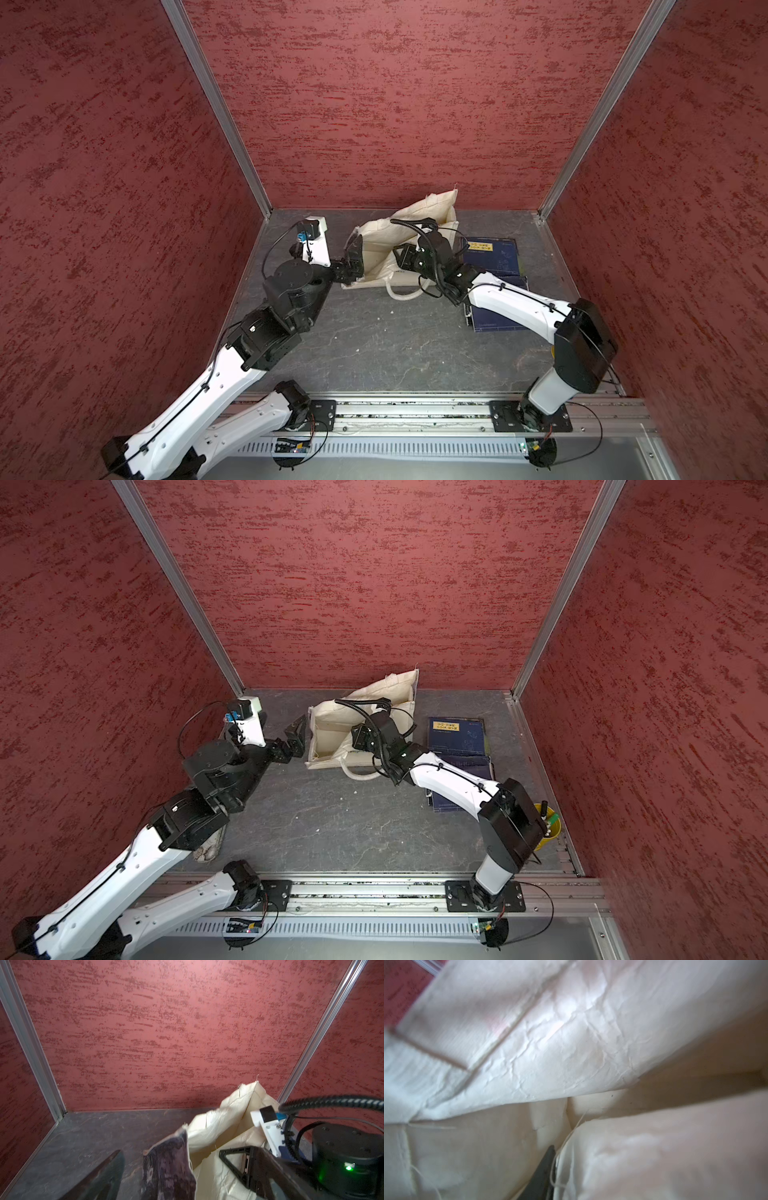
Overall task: Take out the books from the canvas bag
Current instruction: Adjust the canvas bag at the center of the board.
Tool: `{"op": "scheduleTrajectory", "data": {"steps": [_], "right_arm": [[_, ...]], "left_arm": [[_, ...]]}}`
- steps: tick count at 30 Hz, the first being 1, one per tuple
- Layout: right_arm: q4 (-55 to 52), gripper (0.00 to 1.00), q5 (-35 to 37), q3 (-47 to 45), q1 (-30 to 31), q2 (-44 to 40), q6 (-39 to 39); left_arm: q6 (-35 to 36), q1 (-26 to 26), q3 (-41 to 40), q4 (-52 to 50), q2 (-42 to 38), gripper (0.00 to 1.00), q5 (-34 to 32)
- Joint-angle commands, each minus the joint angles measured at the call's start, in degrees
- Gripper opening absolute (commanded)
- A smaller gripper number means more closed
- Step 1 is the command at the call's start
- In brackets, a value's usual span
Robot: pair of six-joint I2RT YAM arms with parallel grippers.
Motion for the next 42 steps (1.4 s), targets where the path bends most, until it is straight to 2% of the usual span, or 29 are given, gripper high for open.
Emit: {"op": "scheduleTrajectory", "data": {"steps": [1,5,6,7,8,13,17,22,25,30,31,33,36,38,42], "right_arm": [[-1.9,0.49,-0.6,1.5,-0.1,-0.8,-3.0],[-3.6,0.72,-1.1,3.0,-0.1,-1.6,-5.5],[-3.7,0.82,-0.9,2.9,-0.1,-2.4,-5.8],[-3.7,0.96,-0.6,2.8,-0.1,-3.4,-6.2],[-3.7,0.99,-0.4,2.6,-0.1,-4.4,-6.8],[-2.7,0.99,0.7,1.4,-0.1,-10.9,-11.1],[-0.1,0.99,-3.9,0.7,-0.1,-15.3,-15.8],[1.9,0.99,-2.9,-2.3,-0.1,-22.0,-18.8],[5.3,0.99,5.5,-8.3,-0.1,-28.3,-22.5],[16.0,0.99,30.5,-24.3,-1.1,-38.8,-29.8],[16.7,0.99,31.2,-27.8,-1.6,-40.6,-30.2],[37.7,0.99,40.1,-40.6,-3.3,-44.4,-42.1],[63.5,0.99,43.9,-56.7,-7.5,-47.4,-53.0],[63.9,0.99,44.1,-59.0,-12.1,-47.3,-53.4],[67.2,0.99,39.6,-62.1,-22.5,-39.5,-50.2]], "left_arm": [[-1.8,-0.2,-1.8,-1.4,-1.2,1.00,-3.4],[-2.7,-0.2,-2.9,-1.7,-0.8,1.00,-4.0],[-2.6,-0.1,-3.1,-1.7,-0.9,1.00,-4.3],[-2.3,-0.1,-3.3,-1.5,-0.9,1.00,-4.8],[-2.1,-0.1,-3.5,-1.4,-0.8,1.00,-5.1],[-1.2,1.1,-4.0,-1.3,-0.2,1.00,-5.3],[-3.1,5.7,-4.7,-1.5,-0.1,1.00,-1.0],[-4.4,9.2,-5.1,-2.7,0.5,1.00,1.7],[-4.2,9.9,-8.6,-1.0,-0.7,1.00,0.7],[-0.3,12.2,-17.8,6.6,-4.8,1.00,-0.9],[0.5,13.3,-18.8,7.2,-5.0,1.00,-0.1],[1.4,16.8,-20.0,6.8,-4.2,1.00,2.6],[0.9,20.1,-22.9,8.7,-2.3,1.00,4.8],[0.4,22.0,-25.7,11.6,-0.5,1.00,6.2],[-1.0,28.2,-27.4,15.8,6.4,1.00,11.3]]}}
